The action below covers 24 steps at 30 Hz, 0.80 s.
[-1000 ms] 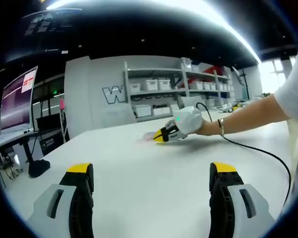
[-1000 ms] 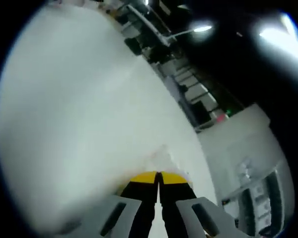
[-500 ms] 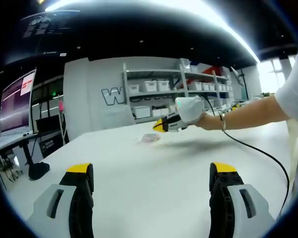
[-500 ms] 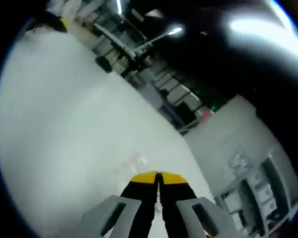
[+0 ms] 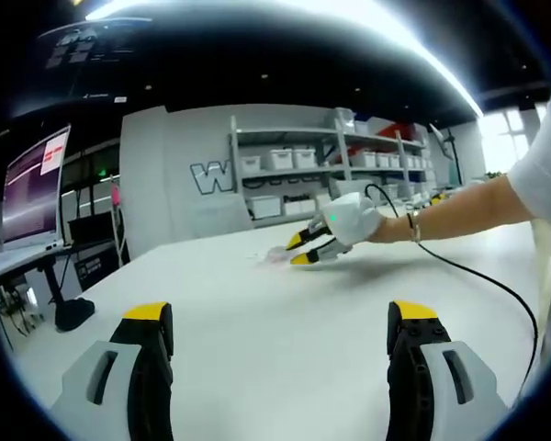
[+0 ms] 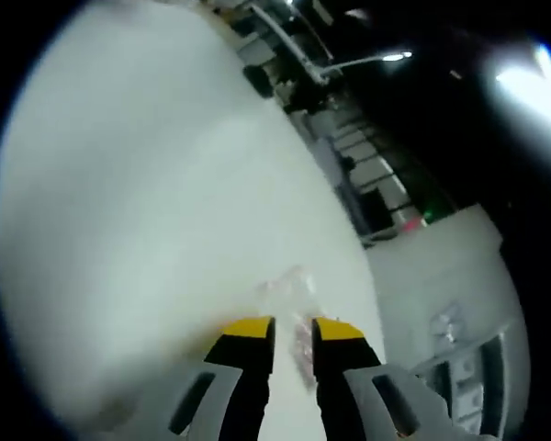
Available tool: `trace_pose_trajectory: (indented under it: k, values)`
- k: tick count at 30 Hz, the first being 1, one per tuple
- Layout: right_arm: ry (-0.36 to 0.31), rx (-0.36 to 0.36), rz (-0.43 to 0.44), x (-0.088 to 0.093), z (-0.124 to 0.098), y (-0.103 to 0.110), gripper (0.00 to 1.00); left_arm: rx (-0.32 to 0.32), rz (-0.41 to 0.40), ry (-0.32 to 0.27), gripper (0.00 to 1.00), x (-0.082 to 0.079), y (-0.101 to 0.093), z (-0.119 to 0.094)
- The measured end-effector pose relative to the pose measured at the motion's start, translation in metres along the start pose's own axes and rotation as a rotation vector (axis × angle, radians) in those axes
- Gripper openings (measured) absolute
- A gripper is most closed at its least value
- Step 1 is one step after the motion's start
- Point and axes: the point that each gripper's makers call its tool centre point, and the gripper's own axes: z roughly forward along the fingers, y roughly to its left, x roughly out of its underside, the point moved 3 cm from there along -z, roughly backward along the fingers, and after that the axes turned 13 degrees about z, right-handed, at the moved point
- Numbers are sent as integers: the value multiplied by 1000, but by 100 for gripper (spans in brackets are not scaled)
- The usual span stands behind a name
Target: Open the resealable bag by pulling the two sides of the seal apart until the entire bag opening is separated and visibly accessible.
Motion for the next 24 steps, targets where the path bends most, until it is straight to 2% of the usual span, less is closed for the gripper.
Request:
trace_pose_trajectory:
  k: [6, 13, 16, 21, 24]
  values:
    - [12, -17, -51, -2, 6, 2, 16, -4, -6, 0, 96, 2, 3, -1]
    - [20, -8, -49, -3, 14, -2, 15, -13, -9, 3, 96, 4, 7, -3]
    - [17, -13, -51, -3, 15, -1, 12, -16, -10, 4, 96, 4, 8, -4]
    - [7, -37, -60, -4, 19, 6, 1, -16, -12, 3, 96, 4, 9, -3]
    - [4, -36, -65, -5, 20, 7, 0, -13, -13, 2, 96, 4, 8, -2]
